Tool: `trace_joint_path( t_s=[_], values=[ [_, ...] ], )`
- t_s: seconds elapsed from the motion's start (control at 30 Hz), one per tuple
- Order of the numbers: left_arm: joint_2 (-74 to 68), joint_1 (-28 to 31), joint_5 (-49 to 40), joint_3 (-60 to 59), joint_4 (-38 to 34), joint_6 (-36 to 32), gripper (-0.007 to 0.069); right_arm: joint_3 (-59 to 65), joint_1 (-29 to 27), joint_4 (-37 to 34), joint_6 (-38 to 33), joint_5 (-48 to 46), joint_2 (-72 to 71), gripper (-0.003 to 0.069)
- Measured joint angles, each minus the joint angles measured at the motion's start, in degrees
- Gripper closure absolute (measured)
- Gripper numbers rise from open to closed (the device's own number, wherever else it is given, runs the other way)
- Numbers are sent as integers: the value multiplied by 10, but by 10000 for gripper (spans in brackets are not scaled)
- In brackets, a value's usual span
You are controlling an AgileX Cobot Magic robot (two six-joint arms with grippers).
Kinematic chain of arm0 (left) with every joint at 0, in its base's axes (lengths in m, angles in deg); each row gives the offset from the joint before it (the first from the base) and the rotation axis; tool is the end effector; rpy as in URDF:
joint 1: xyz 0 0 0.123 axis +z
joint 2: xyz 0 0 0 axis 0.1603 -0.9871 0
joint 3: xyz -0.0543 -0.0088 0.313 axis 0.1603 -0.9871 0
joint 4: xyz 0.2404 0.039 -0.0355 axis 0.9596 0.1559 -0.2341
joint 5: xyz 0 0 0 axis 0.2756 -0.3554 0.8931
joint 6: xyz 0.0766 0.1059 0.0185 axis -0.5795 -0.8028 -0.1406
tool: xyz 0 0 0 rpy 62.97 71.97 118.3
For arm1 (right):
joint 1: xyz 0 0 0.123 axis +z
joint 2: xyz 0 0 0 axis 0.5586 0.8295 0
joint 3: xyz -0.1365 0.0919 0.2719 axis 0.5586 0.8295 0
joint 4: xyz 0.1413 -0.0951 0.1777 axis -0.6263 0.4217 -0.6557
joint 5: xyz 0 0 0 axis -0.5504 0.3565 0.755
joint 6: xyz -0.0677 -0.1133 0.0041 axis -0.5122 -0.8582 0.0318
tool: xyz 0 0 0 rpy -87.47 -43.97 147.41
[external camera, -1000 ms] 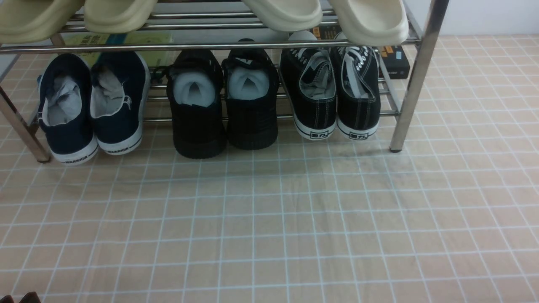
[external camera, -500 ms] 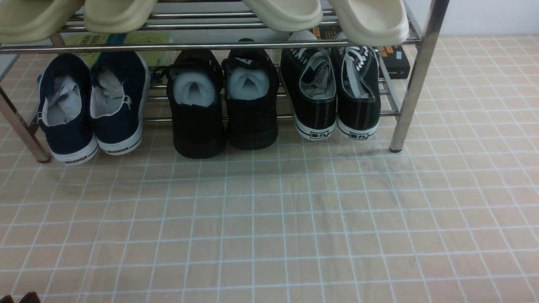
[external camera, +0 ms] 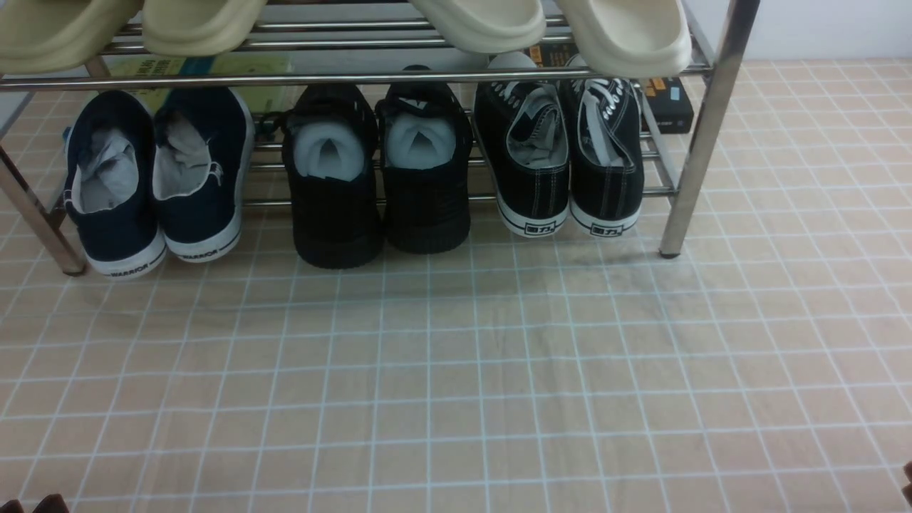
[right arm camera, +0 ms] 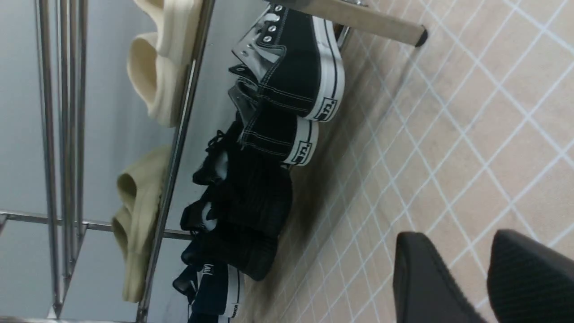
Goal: Take the shoes off the shelf from the light coffee tablecloth by hand.
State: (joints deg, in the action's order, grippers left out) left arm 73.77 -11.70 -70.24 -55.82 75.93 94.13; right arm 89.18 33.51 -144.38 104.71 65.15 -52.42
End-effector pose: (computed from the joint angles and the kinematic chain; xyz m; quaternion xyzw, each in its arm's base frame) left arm 0.0536 0.0051 0.1625 -0.0340 0.7978 -0.0162 0.6018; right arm 0.0519 0.0391 0.1804 0.3679 0.6589 0.4738 0.4539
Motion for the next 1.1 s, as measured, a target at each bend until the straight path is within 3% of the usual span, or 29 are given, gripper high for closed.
trace_joint_path(
  t_s=[0.17,0.3,0.37,0.5,0.53,0.63,0.67,0.7,0.87,0.97,1.07,1.1],
  values=[
    [0,0,0,0,0,0,383,-8,0,-7,-107,11,0,468],
    [0,0,0,0,0,0,383,-90,0,1,-252,27,28,644],
    [0,0,0,0,0,0,383,-139,0,20,-298,11,76,667],
    [0,0,0,0,0,0,383,-220,0,79,-327,-74,193,659],
    [0,0,0,0,0,0,383,-275,0,122,-328,-152,275,657],
    [0,0,0,0,0,0,383,-342,0,185,-322,-273,403,657],
    [0,0,0,0,0,0,383,-342,0,185,-322,-273,403,657],
    [0,0,0,0,0,0,383,-388,0,206,-322,-332,498,655],
    [0,0,0,0,0,0,383,-467,19,175,-384,-408,651,645],
    [0,0,0,0,0,0,383,-546,83,140,-416,-428,746,622],
    [0,0,0,0,0,0,383,-612,134,151,-408,-428,798,589],
    [0,0,0,0,0,0,383,-673,174,180,-380,-426,840,553]
  ],
)
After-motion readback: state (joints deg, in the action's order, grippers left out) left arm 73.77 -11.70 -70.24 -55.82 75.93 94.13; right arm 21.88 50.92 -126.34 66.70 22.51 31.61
